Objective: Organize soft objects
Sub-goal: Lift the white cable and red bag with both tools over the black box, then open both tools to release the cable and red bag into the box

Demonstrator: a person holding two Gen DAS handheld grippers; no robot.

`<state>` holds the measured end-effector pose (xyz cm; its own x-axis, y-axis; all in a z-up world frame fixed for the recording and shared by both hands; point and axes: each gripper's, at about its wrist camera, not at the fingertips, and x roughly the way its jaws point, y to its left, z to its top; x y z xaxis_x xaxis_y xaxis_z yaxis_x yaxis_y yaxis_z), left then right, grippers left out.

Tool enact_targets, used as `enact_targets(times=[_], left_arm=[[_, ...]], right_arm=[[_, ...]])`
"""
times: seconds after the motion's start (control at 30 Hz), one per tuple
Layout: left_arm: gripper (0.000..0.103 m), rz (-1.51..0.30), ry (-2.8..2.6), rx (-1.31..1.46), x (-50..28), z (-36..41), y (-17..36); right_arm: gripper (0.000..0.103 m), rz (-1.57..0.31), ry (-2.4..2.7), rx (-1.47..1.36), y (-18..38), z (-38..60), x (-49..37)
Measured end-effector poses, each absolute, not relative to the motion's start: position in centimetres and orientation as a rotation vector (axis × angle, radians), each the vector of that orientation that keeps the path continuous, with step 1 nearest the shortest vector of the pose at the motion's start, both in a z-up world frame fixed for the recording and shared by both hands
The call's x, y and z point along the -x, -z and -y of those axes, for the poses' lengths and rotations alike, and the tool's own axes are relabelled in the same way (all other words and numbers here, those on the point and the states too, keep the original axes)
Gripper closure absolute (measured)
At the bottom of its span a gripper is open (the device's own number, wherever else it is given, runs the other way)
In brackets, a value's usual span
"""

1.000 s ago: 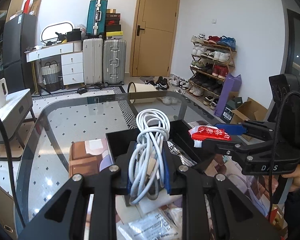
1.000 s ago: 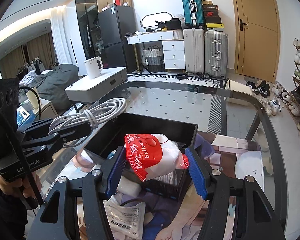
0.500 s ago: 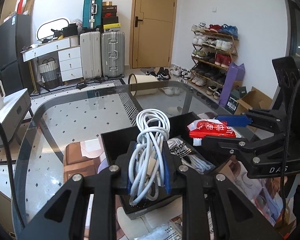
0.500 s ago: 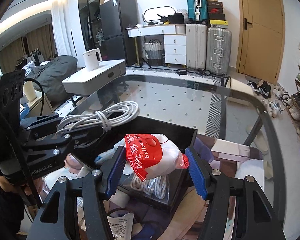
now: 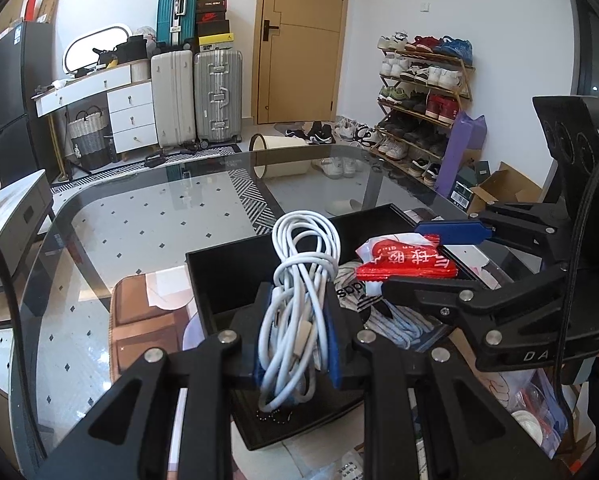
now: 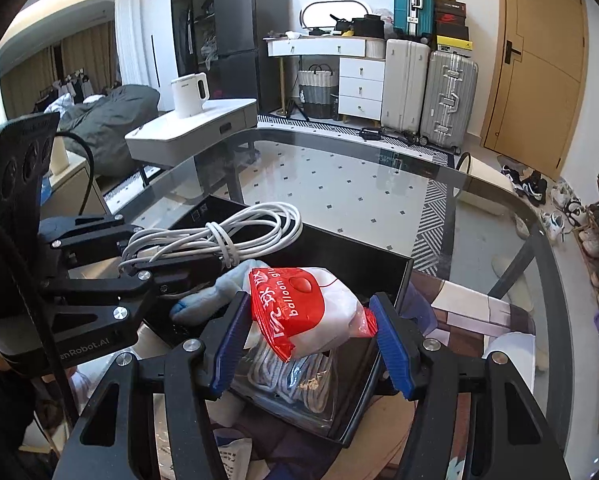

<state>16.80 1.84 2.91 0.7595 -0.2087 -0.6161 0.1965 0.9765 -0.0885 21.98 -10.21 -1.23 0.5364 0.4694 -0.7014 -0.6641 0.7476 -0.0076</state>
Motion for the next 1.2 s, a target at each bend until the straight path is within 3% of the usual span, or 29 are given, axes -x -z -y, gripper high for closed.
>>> enact_targets(times=[0.63,0.9,0.97,1.1,1.17,1.2], left_arm=[[0.082,-0.691,0.293,-0.043,-17.2,-0.8,-2.5],[0.082,-0.694,0.327,-0.077,-17.6,-1.0,-3.0],[0.081,-0.7,0.327,-0.078,-17.6,-1.0,-2.8],[0.08,-0.684,0.359,-0.1,-17.2,-0.6,-3.2],[0.075,-0.686,0.359,-0.11,-17.2,-0.4,-3.3],[0.062,-0.691,0.349,-0.117,-17.3,-0.3,-3.3]], right_arm=[[0.041,-0.741,-0.693,0.351,2.0,10.0,-22.3],[0.029,-0.719,-0.693,0.337,1.5,11.1,-21.3],[0.021,-0.709,-0.683,0.326,1.2,11.5,-20.9],[0.021,-0.697,-0.665,0.304,0.6,12.7,-20.4],[0.021,-0.696,-0.656,0.297,0.4,13.0,-20.3],[0.021,-0.696,-0.651,0.291,0.2,13.3,-20.3]])
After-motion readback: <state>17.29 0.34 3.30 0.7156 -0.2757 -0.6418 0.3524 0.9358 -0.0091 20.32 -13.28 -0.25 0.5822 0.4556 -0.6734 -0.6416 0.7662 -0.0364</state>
